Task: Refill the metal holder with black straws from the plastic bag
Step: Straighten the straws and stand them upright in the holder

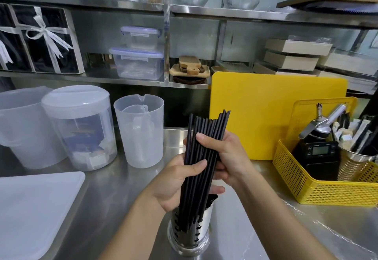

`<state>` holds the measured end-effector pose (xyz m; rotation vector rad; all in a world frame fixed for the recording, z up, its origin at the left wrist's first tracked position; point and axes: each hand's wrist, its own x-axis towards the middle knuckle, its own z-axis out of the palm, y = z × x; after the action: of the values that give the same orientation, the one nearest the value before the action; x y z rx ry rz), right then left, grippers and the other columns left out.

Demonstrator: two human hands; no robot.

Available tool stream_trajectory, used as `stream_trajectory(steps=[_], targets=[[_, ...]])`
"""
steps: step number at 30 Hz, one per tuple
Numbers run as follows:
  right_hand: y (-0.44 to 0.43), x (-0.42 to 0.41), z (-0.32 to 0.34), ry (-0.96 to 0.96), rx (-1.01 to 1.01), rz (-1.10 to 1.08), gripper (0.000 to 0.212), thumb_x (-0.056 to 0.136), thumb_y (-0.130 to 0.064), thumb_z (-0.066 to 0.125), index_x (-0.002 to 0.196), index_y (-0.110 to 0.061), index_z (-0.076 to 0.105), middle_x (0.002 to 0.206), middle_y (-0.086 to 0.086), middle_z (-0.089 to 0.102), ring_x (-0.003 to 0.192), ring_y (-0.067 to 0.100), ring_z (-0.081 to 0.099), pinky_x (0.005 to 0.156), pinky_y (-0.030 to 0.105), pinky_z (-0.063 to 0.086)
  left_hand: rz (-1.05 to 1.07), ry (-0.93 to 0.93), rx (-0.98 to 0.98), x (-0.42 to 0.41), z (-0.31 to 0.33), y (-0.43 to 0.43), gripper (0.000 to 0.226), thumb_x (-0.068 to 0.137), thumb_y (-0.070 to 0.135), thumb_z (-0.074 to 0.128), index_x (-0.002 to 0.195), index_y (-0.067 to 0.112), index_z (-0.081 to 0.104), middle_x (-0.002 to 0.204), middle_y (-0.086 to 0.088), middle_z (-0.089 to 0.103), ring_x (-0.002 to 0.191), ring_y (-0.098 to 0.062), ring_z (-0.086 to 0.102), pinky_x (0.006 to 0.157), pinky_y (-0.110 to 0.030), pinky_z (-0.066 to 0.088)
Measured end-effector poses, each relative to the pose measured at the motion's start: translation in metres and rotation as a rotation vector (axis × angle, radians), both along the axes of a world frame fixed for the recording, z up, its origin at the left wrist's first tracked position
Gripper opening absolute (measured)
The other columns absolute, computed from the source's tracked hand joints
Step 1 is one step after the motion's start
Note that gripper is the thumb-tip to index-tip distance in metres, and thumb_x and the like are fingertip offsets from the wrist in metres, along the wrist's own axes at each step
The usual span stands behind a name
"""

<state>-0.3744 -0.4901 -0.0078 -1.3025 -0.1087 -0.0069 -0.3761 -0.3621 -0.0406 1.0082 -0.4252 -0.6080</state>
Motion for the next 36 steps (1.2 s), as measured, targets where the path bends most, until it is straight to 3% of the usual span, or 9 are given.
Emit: stream_trajectory(steps=[4,9,15,22,25,28,29,32,36], targets=[[-0.002,0.000,-0.003,0.058,-0.023,-0.028,0.012,0.077,-0.008,0.069,0.074,-0.010,0.058,0.060,0.006,0.064,0.038,0.015,0.054,0.029,0.015,0.031,-0.030,0.055,-0.049,0.000,-0.004,0.000,0.026,0.085,0.012,0.049,0.100,0.004,0.068,0.096,-0.018,0.069,0.089,-0.029,0.068,0.074,-0.047,0.058],[0.000,-0.001,0.000,0.066,-0.003,-0.004,0.016,0.077,0.003,0.065,0.079,-0.008,0.055,0.059,0.004,0.061,0.038,0.011,0.057,0.030,0.015,0.034,0.000,0.101,-0.064,0.001,-0.010,0.000,0.027,0.083,0.016,0.048,0.088,0.009,0.074,0.090,-0.014,0.072,0.084,-0.026,0.071,0.061,-0.035,0.058],[-0.002,-0.001,-0.002,0.088,-0.018,0.082,0.019,0.080,0.007,0.060,0.088,-0.009,0.057,0.056,-0.001,0.061,0.033,0.006,0.052,0.027,0.013,0.030,-0.005,0.082,-0.032,0.002,-0.015,0.002,0.028,0.082,0.013,0.048,0.085,0.016,0.076,0.087,-0.009,0.074,0.081,-0.021,0.071,0.060,-0.031,0.057],[-0.002,0.003,-0.012,0.136,0.018,0.000,0.020,0.077,0.010,0.062,0.071,-0.008,0.054,0.054,0.001,0.058,0.036,0.008,0.054,0.030,0.014,0.034,0.029,0.110,-0.007,0.001,-0.023,-0.003,0.017,0.079,0.016,0.056,0.089,0.005,0.064,0.081,-0.008,0.071,0.069,-0.020,0.068,0.050,-0.029,0.053],[-0.002,0.005,-0.016,0.126,0.025,0.018,0.014,0.076,0.009,0.063,0.081,-0.003,0.058,0.070,0.012,0.066,0.054,0.019,0.066,0.036,0.018,0.045,0.016,0.146,-0.018,0.002,-0.025,-0.003,0.017,0.080,0.018,0.055,0.084,0.006,0.068,0.077,-0.010,0.069,0.067,-0.020,0.068,0.049,-0.030,0.054],[-0.002,0.006,-0.018,0.107,0.007,0.062,0.032,0.073,0.005,0.067,0.104,0.001,0.059,0.098,0.023,0.065,0.093,0.042,0.066,0.070,0.037,0.057,-0.017,0.199,-0.057,0.003,-0.026,-0.002,0.019,0.077,0.017,0.059,0.090,0.004,0.060,0.073,-0.012,0.064,0.063,-0.021,0.065,0.047,-0.030,0.052],[-0.001,0.005,-0.017,0.104,-0.008,0.076,0.032,0.073,0.005,0.068,0.104,0.001,0.059,0.096,0.022,0.065,0.090,0.040,0.067,0.070,0.039,0.057,-0.028,0.209,-0.069,0.003,-0.028,-0.001,0.021,0.075,0.017,0.060,0.090,0.003,0.060,0.073,-0.012,0.064,0.063,-0.022,0.065,0.047,-0.031,0.053],[0.002,0.003,-0.015,0.099,-0.031,0.043,0.022,0.072,0.009,0.067,0.088,-0.004,0.059,0.075,0.010,0.065,0.059,0.019,0.066,0.044,0.021,0.049,-0.026,0.207,-0.084,0.002,-0.030,-0.001,0.020,0.078,0.016,0.054,0.087,0.003,0.065,0.076,-0.014,0.067,0.064,-0.024,0.067,0.049,-0.035,0.054],[0.005,0.004,-0.019,0.100,-0.012,-0.026,0.022,0.069,0.009,0.070,0.076,-0.010,0.061,0.066,0.004,0.066,0.057,0.019,0.066,0.046,0.022,0.049,-0.027,0.213,-0.088,0.002,-0.033,-0.001,0.020,0.078,0.016,0.060,0.093,0.003,0.062,0.081,-0.012,0.063,0.064,-0.022,0.064,0.049,-0.032,0.052]])
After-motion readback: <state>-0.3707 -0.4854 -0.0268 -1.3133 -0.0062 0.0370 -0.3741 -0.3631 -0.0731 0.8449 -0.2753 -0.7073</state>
